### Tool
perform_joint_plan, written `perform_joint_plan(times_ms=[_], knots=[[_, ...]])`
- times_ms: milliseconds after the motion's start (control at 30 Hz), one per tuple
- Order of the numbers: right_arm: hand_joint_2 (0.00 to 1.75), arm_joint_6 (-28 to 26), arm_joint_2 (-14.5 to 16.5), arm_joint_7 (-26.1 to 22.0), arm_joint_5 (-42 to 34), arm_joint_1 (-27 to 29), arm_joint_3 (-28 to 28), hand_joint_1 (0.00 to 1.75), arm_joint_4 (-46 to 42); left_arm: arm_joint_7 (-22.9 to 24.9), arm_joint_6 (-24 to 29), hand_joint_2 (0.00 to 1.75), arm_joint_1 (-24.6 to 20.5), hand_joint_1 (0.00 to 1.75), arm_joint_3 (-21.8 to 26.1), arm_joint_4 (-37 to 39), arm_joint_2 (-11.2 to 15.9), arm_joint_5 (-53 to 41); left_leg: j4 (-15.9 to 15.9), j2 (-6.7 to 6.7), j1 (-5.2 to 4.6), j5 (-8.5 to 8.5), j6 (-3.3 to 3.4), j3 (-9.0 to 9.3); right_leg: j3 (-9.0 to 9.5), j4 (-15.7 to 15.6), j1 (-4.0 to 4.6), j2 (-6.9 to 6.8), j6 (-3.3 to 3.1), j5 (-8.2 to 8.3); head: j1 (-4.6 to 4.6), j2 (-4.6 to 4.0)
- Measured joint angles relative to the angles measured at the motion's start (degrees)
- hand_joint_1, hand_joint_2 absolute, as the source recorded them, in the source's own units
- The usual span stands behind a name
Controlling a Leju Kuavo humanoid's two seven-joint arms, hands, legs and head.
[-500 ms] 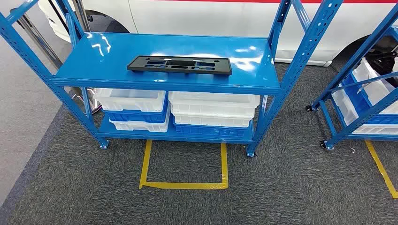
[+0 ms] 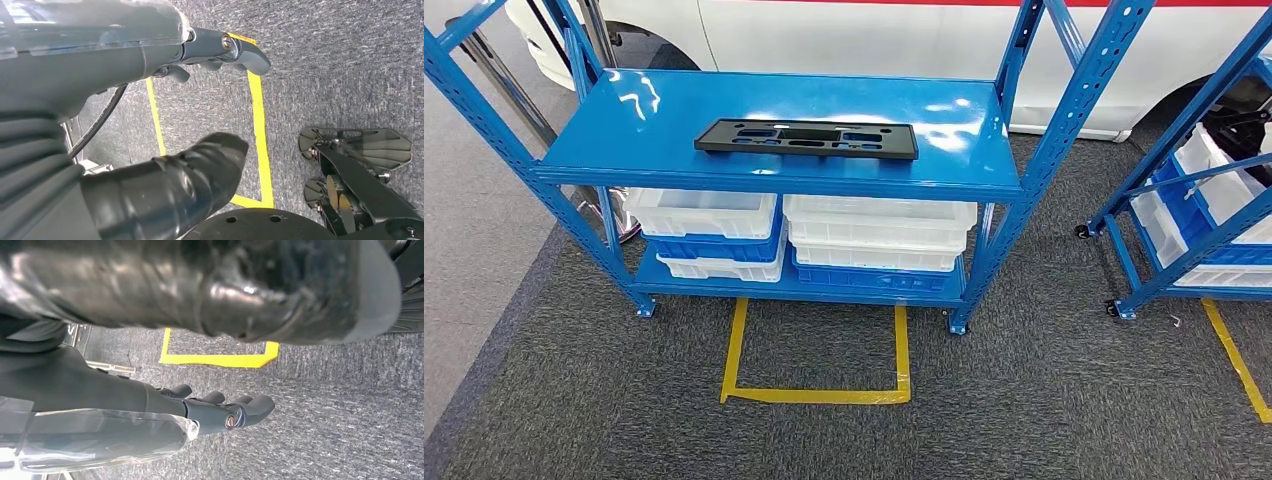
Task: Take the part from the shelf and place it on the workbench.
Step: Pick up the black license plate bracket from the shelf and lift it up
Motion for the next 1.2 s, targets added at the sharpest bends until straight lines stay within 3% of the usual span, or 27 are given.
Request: perform_joint_plan(times_ms=[100, 233, 433, 500, 567, 633, 1200], knots=[[0.00, 0.0, 0.0, 0.0, 0.0, 0.0, 0.0, 0.00, 0.0, 0.0, 0.0, 1.75, 0.0, 0.00, 0.0, 0.0, 0.0, 0.0, 0.0, 0.00, 0.00, 0.00, 0.00, 0.00, 0.00, 0.0, 0.00, 0.00, 0.00, 0.00, 0.00, 0.00], [1.75, 0.0, 0.0, 0.0, 0.0, 0.0, 0.0, 0.00, 0.0, 0.0, 0.0, 1.75, 0.0, 0.00, 0.0, 0.0, 0.0, 0.0, 0.0, 0.00, 0.00, 0.00, 0.00, 0.00, 0.00, 0.0, 0.00, 0.00, 0.00, 0.00, 0.00, 0.00], [1.75, 0.0, 0.0, 0.0, -0.2, -1.3, 0.0, 0.00, 0.2, 0.0, 0.0, 1.75, -0.5, 0.00, -0.5, 0.0, 0.0, -0.3, 0.0, -0.09, 0.00, 0.00, 0.00, -0.03, 0.01, 0.0, 0.00, -0.01, 0.00, 0.00, -0.01, 0.00], [0.87, -0.3, -0.1, 0.1, -1.0, -2.3, 0.1, 0.00, 0.4, 0.0, 0.2, 1.75, -1.1, 0.00, 0.0, 0.1, -0.1, -1.5, 0.0, -0.09, 0.00, 0.00, 0.00, 0.01, 0.03, 0.0, 0.00, -0.01, 0.00, 0.00, -0.01, 0.00], [0.00, -0.9, -0.1, 0.5, -2.6, -3.3, 0.2, 0.00, 0.4, 0.0, 0.5, 0.87, -1.8, 0.00, 1.9, 0.1, -0.2, -3.6, 0.0, -0.09, 0.00, 0.00, 0.00, 0.04, 0.07, 0.0, 0.00, -0.03, 0.00, 0.00, 0.00, 0.00], [0.00, -1.6, -0.1, 1.0, -4.5, -4.3, 0.3, 0.00, 0.4, -0.1, 0.9, 0.00, -2.5, 0.00, 3.9, 0.3, -0.4, -6.0, 0.0, -0.09, 0.00, 0.01, 0.00, 0.05, 0.10, 0.0, 0.00, -0.04, 0.00, 0.01, 0.00, 0.00], [0.00, -7.8, -0.7, 3.5, -22.0, -12.2, 1.8, 0.00, 0.8, -0.8, 3.9, 0.00, -8.8, 0.00, 25.0, 4.2, -3.0, -28.2, 0.0, -0.10, 0.00, 0.01, 0.00, 0.10, 0.10, 0.0, -0.01, -0.04, 0.01, 0.01, 0.00, 0.00]])
